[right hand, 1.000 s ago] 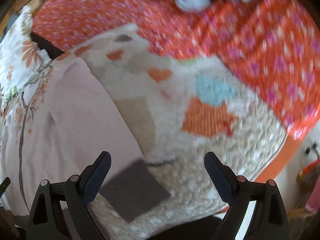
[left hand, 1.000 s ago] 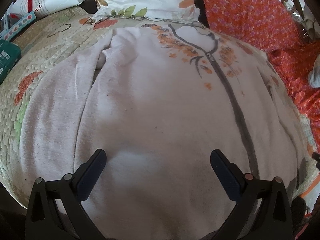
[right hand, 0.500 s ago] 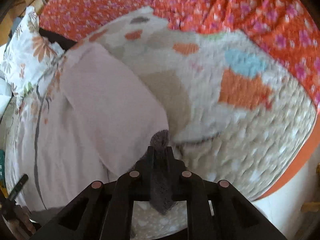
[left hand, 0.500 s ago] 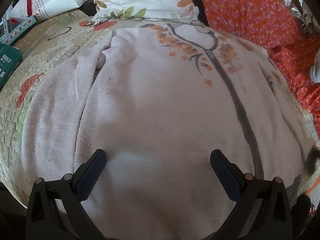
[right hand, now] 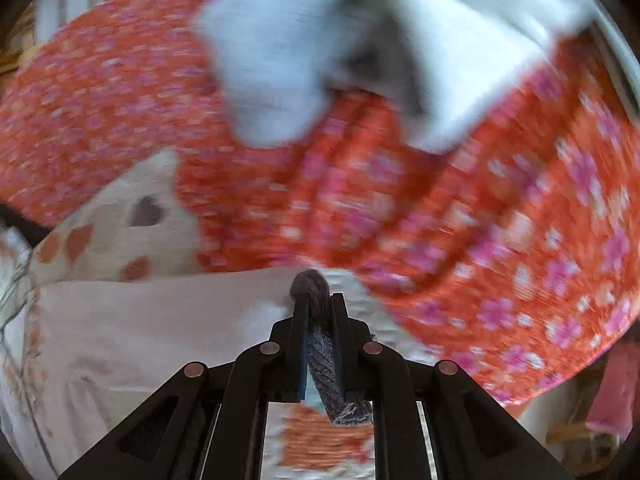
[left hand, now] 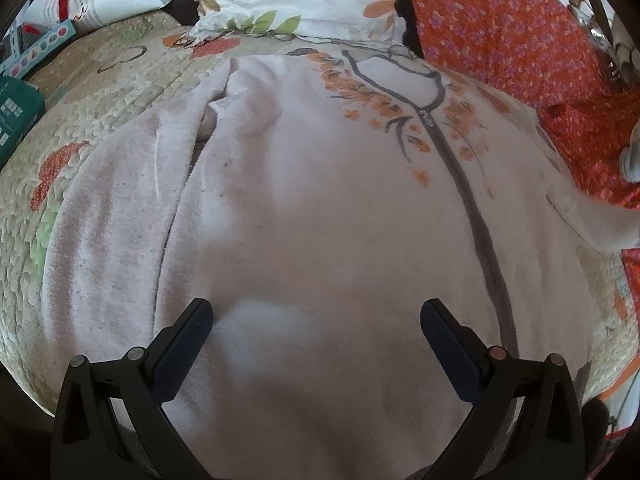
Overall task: Fold small clothes
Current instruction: 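Grasp the grey cuff of the sweater sleeve with the right gripper, then carry the sleeve across the sweater body with the right gripper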
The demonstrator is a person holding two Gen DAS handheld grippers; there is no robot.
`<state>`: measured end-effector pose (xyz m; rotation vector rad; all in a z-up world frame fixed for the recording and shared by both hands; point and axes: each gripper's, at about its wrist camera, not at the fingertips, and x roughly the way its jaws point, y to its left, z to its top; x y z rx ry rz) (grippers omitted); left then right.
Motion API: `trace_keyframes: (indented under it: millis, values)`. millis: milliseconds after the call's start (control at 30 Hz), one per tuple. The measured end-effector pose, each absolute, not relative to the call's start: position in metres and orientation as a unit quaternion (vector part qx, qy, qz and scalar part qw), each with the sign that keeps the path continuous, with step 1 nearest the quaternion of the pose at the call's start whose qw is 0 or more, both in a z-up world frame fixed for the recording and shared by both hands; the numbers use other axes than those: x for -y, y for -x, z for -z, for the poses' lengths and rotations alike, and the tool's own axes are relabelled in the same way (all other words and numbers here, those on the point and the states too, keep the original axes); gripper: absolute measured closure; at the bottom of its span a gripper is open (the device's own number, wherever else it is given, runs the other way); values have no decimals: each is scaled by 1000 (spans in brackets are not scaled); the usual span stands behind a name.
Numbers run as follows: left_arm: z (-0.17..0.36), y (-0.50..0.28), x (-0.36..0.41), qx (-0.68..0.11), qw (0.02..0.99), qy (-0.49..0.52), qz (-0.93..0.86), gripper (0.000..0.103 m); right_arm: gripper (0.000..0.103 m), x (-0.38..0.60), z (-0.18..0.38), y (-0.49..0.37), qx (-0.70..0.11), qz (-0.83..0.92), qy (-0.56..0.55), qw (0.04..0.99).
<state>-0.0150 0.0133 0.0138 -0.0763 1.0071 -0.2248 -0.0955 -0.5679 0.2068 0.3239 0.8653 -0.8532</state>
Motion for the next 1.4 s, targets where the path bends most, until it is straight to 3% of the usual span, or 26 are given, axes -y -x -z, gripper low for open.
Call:
trace_keyframes:
  millis: [200, 467, 733, 1133, 1233, 1333, 1400]
  values:
    - [-41, 4, -46, -493, 859, 85, 110, 0, 92, 456, -198, 19, -442, 205, -193, 852]
    - [-103, -24, -133, -402, 912, 77, 20, 0, 92, 276, -170, -78, -488, 17, -165, 857]
    - [-95, -34, -219, -386, 905, 170, -53, 0, 92, 145, -106, -148, -547, -47, -117, 827]
    - [-89, -36, -227, -392, 897, 201, -45, 0, 91, 56, -49, -198, -590, -79, -108, 796]
    - [-87, -36, -231, -394, 894, 208, -54, 0, 84, 37, -56, -202, -588, -121, -124, 790]
    - [-85, -35, -242, -394, 889, 223, -68, 0, 59, 26, -74, -194, -565, -142, -105, 806]
    - [-84, -33, -252, -392, 886, 236, -80, 0, 58, 22, -82, -181, -557, -143, -75, 815]
